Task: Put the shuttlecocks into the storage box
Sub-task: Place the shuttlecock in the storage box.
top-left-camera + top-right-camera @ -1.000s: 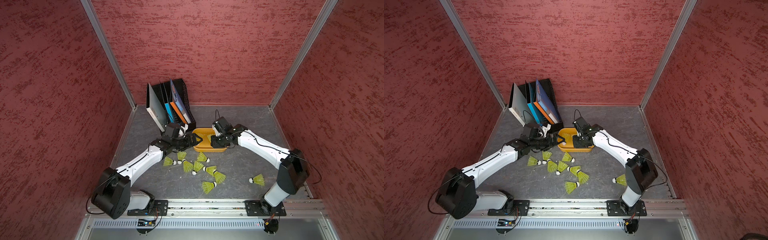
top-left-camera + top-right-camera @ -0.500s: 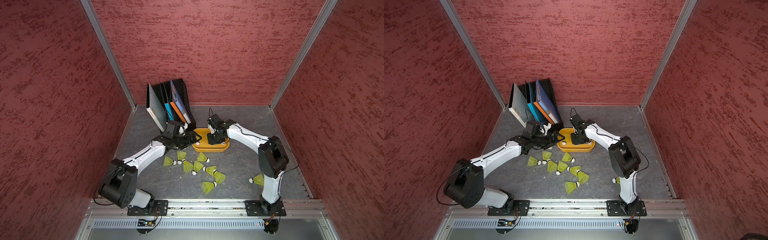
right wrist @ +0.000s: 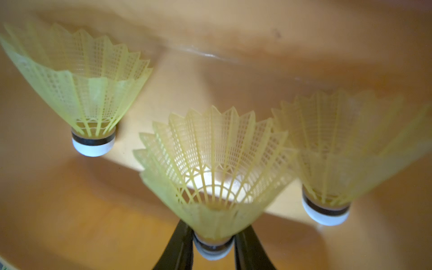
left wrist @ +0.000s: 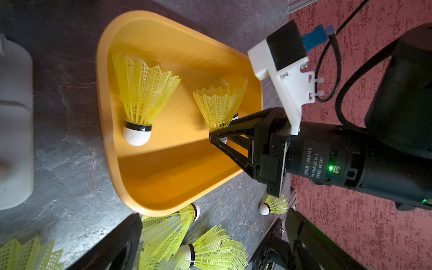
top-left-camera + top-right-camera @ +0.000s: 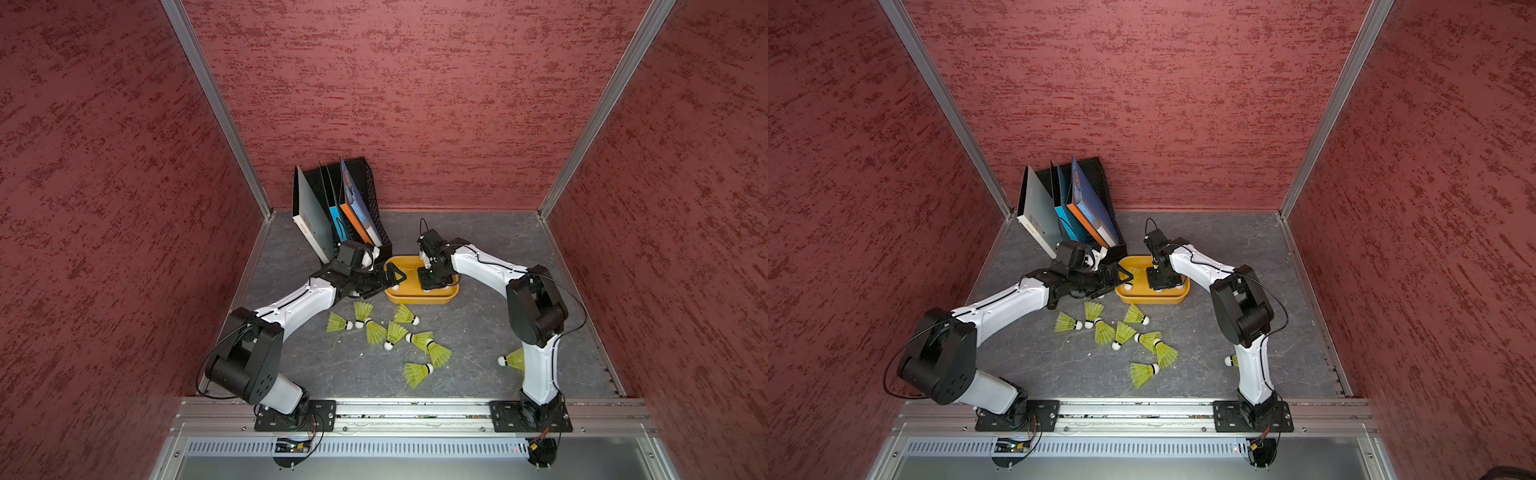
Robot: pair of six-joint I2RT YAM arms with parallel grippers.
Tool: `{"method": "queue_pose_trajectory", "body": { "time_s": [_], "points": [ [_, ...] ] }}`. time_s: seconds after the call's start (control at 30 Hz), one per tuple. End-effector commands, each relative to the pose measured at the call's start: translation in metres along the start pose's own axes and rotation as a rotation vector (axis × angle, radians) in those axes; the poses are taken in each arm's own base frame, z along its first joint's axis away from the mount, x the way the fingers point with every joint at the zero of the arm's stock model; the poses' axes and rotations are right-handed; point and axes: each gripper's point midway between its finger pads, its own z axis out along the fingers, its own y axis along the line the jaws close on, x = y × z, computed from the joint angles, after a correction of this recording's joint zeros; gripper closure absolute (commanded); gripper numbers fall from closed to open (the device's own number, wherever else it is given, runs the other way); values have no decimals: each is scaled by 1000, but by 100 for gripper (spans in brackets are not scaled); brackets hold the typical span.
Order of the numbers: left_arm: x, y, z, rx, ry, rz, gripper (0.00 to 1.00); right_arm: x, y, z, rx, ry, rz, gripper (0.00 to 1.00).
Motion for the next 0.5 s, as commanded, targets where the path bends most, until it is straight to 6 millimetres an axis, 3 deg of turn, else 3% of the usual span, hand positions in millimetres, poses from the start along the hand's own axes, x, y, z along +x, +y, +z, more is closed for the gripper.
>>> {"method": "queue_pose_trajectory", "body": {
  "time_s": [0.0,0.47],
  "points": [
    [-5,-11,1,26,-7,39,0,-7,-12,-1,58,-9,14,82],
    [-4,-12,1,28,1,46,0,-6,-29,0,137,-2,67,82]
  ]
}}
